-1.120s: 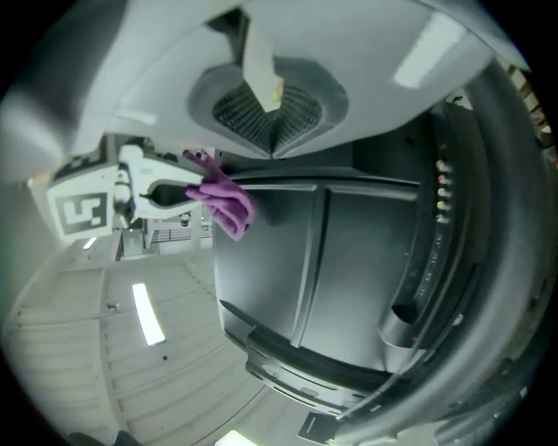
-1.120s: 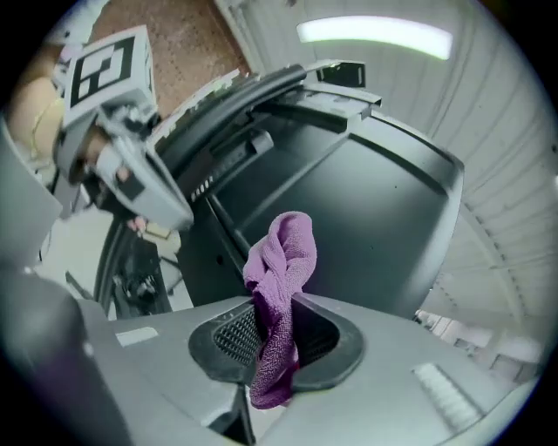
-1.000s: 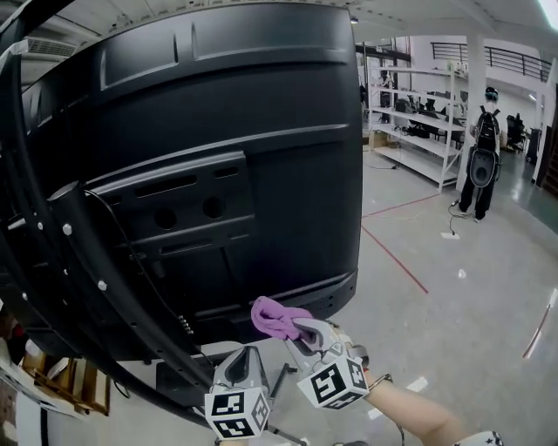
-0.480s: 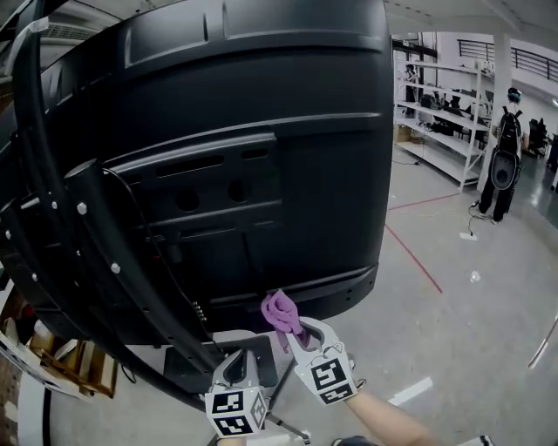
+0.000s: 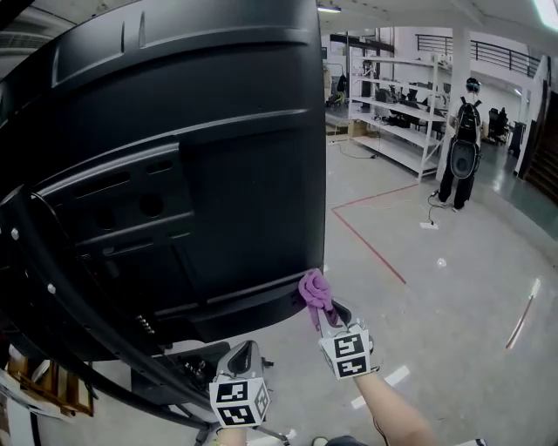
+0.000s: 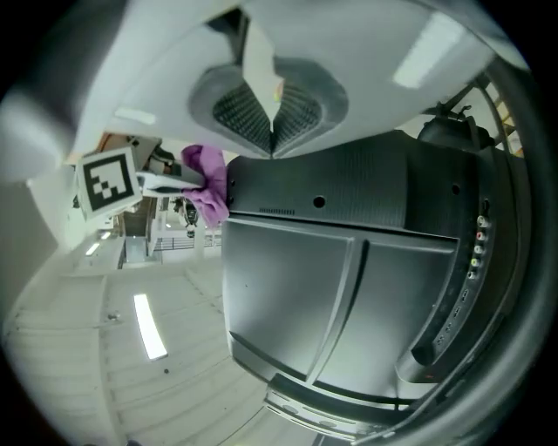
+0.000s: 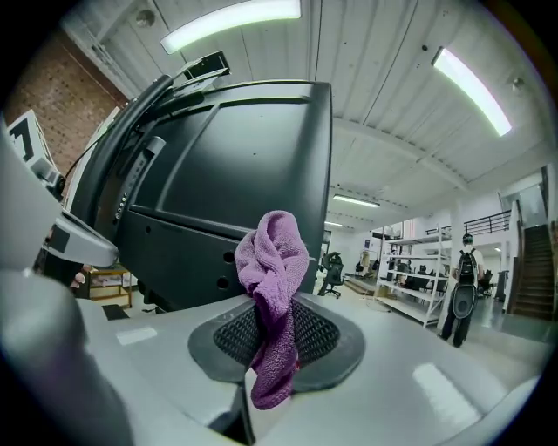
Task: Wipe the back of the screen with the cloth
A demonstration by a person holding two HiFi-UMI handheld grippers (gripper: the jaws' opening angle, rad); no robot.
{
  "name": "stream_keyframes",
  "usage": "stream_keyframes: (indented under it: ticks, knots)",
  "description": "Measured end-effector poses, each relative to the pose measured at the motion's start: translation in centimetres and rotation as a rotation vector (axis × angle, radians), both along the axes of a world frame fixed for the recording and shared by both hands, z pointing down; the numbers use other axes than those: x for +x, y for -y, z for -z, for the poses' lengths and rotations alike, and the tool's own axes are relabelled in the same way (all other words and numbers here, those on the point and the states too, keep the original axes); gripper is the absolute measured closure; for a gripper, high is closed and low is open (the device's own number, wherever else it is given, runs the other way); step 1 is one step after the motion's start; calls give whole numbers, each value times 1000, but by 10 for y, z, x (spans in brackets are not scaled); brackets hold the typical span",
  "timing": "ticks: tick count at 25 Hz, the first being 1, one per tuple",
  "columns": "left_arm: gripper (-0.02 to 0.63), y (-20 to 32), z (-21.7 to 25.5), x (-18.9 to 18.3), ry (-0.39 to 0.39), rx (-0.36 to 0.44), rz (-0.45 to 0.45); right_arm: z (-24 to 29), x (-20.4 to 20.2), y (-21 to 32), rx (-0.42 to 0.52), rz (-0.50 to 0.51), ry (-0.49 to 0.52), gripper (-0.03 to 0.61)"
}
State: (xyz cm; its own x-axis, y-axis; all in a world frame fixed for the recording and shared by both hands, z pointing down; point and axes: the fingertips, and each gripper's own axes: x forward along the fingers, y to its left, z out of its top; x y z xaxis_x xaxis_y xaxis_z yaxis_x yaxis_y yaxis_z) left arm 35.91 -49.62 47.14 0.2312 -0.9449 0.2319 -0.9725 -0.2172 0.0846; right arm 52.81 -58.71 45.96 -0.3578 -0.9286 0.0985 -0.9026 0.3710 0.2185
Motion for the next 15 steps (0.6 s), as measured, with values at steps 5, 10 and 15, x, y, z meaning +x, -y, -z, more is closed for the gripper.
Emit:
stream_keyframes:
  ticks: [5, 10, 15]
  knots:
    - [606, 0, 2, 14, 20, 6, -8, 4, 7, -18, -14, 12, 50, 514]
    - [606, -22, 6, 8, 11, 17, 25, 13, -27, -78, -53, 152, 100, 514]
    - [606, -55, 8, -7, 0, 39, 51, 14, -72, -127, -81, 283, 120, 514]
